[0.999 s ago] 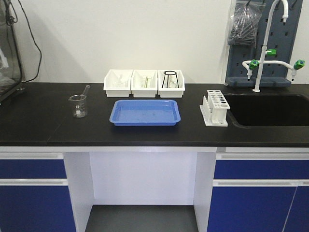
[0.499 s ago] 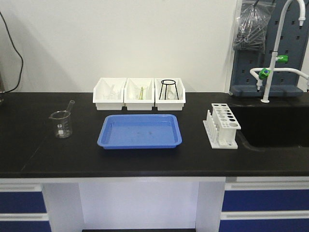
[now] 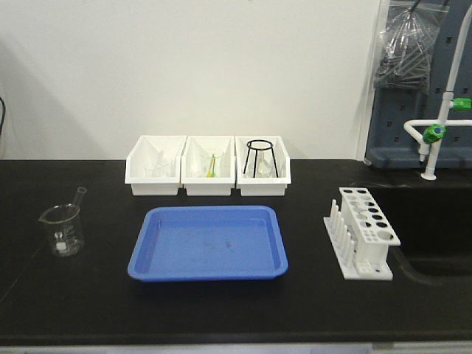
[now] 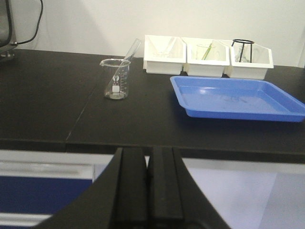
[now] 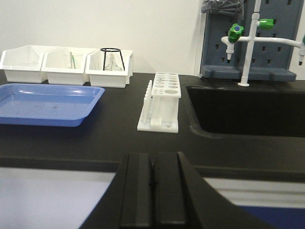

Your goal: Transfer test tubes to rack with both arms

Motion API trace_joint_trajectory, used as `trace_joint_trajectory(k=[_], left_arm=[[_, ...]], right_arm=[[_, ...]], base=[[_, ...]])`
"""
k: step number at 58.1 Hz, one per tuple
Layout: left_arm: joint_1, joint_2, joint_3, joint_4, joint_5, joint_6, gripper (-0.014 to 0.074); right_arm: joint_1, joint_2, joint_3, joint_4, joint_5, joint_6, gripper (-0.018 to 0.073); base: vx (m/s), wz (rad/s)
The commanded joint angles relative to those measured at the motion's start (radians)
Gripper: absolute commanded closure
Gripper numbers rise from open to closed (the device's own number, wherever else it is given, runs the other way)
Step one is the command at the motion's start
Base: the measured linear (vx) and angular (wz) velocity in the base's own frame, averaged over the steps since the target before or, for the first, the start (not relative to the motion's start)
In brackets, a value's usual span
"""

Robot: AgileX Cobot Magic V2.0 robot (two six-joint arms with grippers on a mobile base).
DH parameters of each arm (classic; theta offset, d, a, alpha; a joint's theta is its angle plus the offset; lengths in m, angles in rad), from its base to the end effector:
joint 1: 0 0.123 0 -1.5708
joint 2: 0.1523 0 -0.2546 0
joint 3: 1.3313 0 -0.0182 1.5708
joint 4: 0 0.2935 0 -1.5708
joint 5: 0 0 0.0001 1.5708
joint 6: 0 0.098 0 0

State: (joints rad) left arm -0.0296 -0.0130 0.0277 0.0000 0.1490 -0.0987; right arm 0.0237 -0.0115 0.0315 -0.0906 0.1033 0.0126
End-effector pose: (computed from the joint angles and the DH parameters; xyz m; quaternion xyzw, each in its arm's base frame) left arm 0.1369 -0.0041 0.1902 -0.0253 0.7332 -0.0436 0.6782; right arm 0.1374 0.0023 0.1930 -0.0332 0.7188 -0.0220 0.6940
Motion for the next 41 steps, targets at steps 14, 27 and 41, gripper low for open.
trace_joint_trajectory(k=[14, 27, 41], left_arm=[[0.002, -0.012, -0.026, 0.000, -0.081, -0.005, 0.0601], [0.002, -0.012, -0.026, 0.000, -0.081, -0.005, 0.0601], [0.002, -0.012, -0.026, 0.000, -0.081, -0.005, 0.0601]], right_arm=[[0.002, -0.010, 0.013, -0.013, -0.081, -0.002, 0.0568], [0.002, -0.010, 0.013, -0.013, -0.081, -0.002, 0.0568], [0.002, -0.010, 0.013, -0.013, -0.081, -0.002, 0.0568]], base=[[0.35, 0.01], [0.31, 0.01], [0.26, 0.00]])
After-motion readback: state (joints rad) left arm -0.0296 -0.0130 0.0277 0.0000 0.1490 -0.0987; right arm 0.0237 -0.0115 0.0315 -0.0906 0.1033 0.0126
